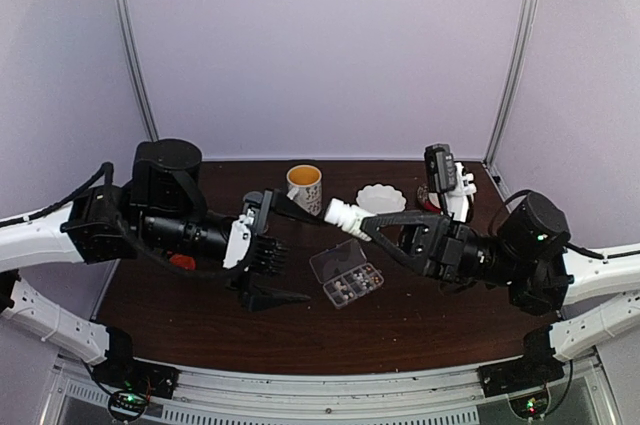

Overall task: Sort the pills into containers
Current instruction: Screw the lid of the pill bottle onto the pill bottle.

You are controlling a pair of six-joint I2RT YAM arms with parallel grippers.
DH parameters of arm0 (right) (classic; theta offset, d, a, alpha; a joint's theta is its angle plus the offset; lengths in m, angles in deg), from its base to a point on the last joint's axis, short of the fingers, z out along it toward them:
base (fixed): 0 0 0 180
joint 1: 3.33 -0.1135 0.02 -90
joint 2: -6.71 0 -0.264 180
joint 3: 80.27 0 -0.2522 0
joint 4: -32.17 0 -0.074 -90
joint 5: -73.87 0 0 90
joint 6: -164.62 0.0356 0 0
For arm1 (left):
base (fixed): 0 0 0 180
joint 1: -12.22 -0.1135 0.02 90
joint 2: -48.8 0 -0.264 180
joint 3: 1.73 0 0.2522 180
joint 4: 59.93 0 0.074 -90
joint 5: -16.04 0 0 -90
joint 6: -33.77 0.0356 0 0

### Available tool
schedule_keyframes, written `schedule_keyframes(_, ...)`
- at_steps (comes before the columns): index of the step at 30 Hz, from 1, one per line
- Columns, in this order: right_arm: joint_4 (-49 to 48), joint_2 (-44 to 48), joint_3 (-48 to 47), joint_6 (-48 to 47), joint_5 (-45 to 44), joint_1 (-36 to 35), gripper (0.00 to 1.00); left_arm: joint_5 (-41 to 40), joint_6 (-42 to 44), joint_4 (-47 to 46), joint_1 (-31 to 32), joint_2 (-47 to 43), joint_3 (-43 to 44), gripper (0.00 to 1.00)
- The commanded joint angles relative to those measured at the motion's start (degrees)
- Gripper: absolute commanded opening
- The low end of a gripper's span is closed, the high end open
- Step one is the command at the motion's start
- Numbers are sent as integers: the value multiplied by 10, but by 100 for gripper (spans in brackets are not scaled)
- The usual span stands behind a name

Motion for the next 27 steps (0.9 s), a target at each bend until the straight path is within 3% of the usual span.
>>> schedule_keyframes(1,11,11,-20,-21,4,4,0,-29,-76,-83,-1,-28,-23,98)
schedule_keyframes(7,-13,15,-16,-41,15,5,0,-88,-166,-87,-4,-25,-14,98)
schedule_keyframes(12,30,38,-9,-115,-5,8,0,-134,-334,-106,-4,-40,-28,98)
schedule_keyframes(16,81,51,-20,-173,-4,20,0,-119,-461,-105,-4,-57,-25,98)
schedule_keyframes(20,113,68,-27,-209,-4,29,0,-61,-536,-49,-4,-44,22,98)
schedule_keyframes(27,147,94,-25,-288,9,31,0,-27,-712,-95,-13,-43,9,97)
